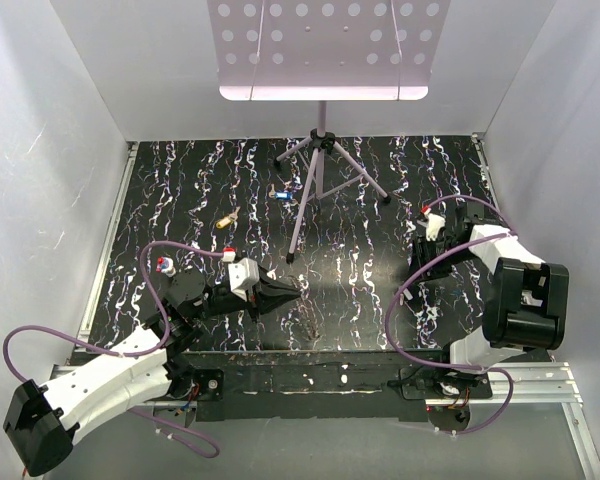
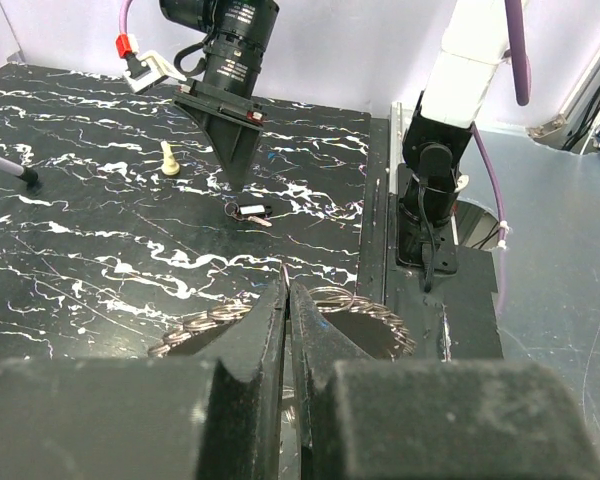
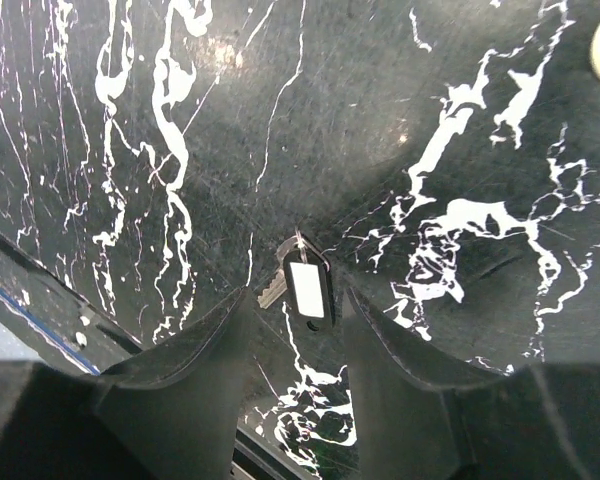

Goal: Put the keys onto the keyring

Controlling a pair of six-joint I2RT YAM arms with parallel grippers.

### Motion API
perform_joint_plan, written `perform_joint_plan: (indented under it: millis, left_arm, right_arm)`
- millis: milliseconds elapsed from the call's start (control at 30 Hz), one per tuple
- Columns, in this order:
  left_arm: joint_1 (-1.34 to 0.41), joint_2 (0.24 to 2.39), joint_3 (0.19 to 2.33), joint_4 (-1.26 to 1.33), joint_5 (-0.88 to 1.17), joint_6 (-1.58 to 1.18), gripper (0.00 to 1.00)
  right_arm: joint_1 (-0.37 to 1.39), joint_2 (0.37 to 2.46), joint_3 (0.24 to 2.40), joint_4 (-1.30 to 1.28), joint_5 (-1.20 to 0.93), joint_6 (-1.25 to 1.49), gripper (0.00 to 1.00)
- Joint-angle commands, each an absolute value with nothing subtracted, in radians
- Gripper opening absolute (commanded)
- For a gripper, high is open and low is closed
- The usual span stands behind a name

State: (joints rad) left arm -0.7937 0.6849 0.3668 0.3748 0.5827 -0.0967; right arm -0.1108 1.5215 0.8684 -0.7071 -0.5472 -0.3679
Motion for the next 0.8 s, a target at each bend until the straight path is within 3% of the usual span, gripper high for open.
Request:
perform_joint_plan:
  millis: [0,467,767]
  left_arm:
    - [-0.792,0.686,0.368,0.433,0.568,-0.095,0.00]
    - [-0.790,0.673,0.353,0.456,0.557,-0.120,0.00]
    - [-0.790,0.647,0.347,0.446,0.543,-0.127,0.00]
  right_arm:
    - [-0.103,1.535,0.922,-0.684,-0.531,-0.313,0.49]
    - [-0.100,1.582,0.949,-0.661,-0.590,-0.207,0.41]
    - [-0.095,1.485,0.979,-0.730,-0.583,-0.354,0.46]
